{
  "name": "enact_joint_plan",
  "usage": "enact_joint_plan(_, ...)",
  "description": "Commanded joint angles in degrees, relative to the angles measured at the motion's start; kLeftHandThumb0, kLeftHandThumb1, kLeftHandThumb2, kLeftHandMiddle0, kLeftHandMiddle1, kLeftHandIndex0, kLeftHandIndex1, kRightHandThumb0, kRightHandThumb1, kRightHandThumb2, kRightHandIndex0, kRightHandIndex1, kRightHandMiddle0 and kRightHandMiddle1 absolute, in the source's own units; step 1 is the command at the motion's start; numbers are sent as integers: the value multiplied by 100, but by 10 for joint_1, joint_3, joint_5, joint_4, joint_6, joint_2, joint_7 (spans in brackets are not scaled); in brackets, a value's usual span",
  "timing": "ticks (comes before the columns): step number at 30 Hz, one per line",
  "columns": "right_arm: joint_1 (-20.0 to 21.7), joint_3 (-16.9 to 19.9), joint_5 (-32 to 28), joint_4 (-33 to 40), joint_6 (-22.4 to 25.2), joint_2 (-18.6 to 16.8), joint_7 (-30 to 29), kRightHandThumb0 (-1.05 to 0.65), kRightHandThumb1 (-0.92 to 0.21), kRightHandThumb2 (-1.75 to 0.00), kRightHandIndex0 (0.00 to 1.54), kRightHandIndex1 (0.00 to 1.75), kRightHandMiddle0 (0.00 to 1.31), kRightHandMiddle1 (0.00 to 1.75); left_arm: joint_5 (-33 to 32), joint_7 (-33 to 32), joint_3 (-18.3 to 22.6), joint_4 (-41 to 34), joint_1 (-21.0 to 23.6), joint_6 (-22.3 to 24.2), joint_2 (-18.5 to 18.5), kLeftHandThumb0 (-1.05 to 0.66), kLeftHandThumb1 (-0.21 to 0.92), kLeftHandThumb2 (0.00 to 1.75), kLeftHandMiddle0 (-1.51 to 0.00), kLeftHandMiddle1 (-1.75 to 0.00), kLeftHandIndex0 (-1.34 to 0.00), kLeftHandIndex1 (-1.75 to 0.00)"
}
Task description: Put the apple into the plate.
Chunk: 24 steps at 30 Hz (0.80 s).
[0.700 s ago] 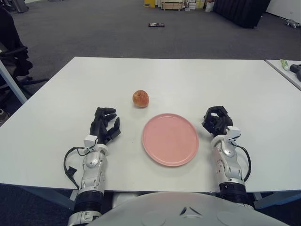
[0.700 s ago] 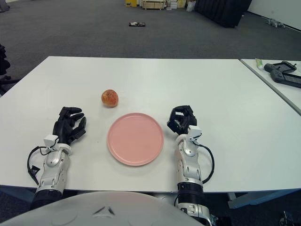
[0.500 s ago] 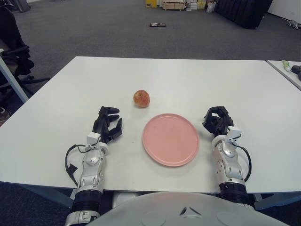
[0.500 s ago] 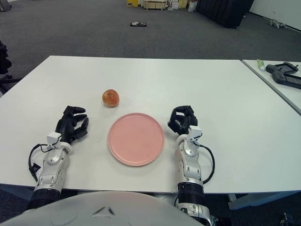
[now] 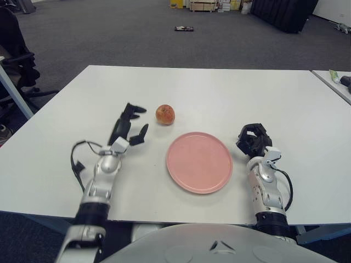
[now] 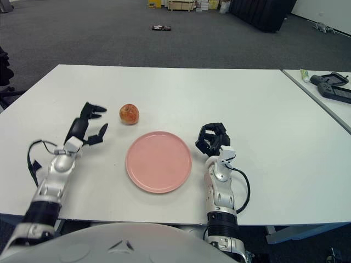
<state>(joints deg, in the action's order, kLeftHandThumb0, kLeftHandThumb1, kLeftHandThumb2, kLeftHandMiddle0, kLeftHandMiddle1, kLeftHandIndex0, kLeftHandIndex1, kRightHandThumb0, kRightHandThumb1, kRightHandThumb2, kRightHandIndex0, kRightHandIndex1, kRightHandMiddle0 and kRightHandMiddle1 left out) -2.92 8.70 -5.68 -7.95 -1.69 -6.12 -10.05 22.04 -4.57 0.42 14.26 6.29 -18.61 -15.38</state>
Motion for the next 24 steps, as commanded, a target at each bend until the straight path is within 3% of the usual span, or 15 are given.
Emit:
enact_joint_plan(1,-5,0,-2,-17,29,0,3,-42,-51,-109,100,175,46,175,49,-26,-28,26,43,-16,-19,-91,56,75,0,-24,0,-49)
enact_joint_plan(3,-5,0,-4,-16,31,1,5,-42,-51,-109,100,175,46,175,74,-39,-45,40,64,-24,-26,-93,54,74,0,-10,0,-31)
enact_joint_plan(9,-3,2,-6,-16,32,1,8,-42,-50,-109,100,175,47,175,129,-79,-92,124,129,-51,-41,-99,52,73,0,-1,0,-5)
enact_joint_plan(16,-2,4,-6,-16,31,2,7,-42,-50,-110,100,175,47,175,134,-70,-129,212,190,-84,-49,-103,55,67,0,0,0,0)
enact_joint_plan(24,-2,6,-5,-15,28,2,8,-42,-50,-110,99,175,47,175,142,-58,-166,279,246,-96,-46,-95,52,64,0,0,0,0)
